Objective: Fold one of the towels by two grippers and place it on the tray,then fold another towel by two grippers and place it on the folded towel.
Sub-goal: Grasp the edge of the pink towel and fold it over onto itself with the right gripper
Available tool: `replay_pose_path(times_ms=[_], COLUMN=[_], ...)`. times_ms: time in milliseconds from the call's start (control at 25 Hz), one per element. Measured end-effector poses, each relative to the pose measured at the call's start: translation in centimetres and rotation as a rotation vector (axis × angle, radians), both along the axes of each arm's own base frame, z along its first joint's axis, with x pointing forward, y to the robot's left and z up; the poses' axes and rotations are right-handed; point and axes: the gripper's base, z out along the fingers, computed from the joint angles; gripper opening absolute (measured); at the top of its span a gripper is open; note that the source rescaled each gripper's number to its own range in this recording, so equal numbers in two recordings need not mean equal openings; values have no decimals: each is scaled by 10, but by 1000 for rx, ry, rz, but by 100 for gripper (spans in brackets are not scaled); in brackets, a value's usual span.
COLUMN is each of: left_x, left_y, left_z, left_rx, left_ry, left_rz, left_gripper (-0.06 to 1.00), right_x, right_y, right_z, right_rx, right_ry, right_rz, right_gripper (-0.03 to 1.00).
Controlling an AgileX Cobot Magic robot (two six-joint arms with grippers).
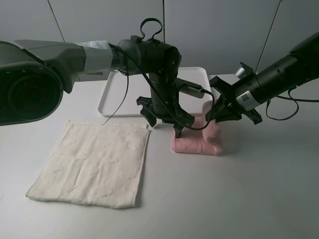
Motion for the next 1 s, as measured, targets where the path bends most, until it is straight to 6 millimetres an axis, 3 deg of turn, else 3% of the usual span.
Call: replay_pose_path(times_ms=[280,480,760,1000], left_x=[11,11,12,18], left_y=[15,15,15,11], left_z=[-1,-1,-1,18], left_rx=[-80,-80,-78,-97], left_ry=[89,88,86,57], left_rz=[82,75,68,40], left_gripper=[98,98,98,98], right_x=[-7,-12,-10,-10], right_y=[5,5,6,6], right_z=[-9,-26,-28,-28], right_rx=[115,127,137,138], right_ry=[-47,-8,-16,-20], right_rz=[-83,-99,-108,-107], right_gripper=[4,4,4,4])
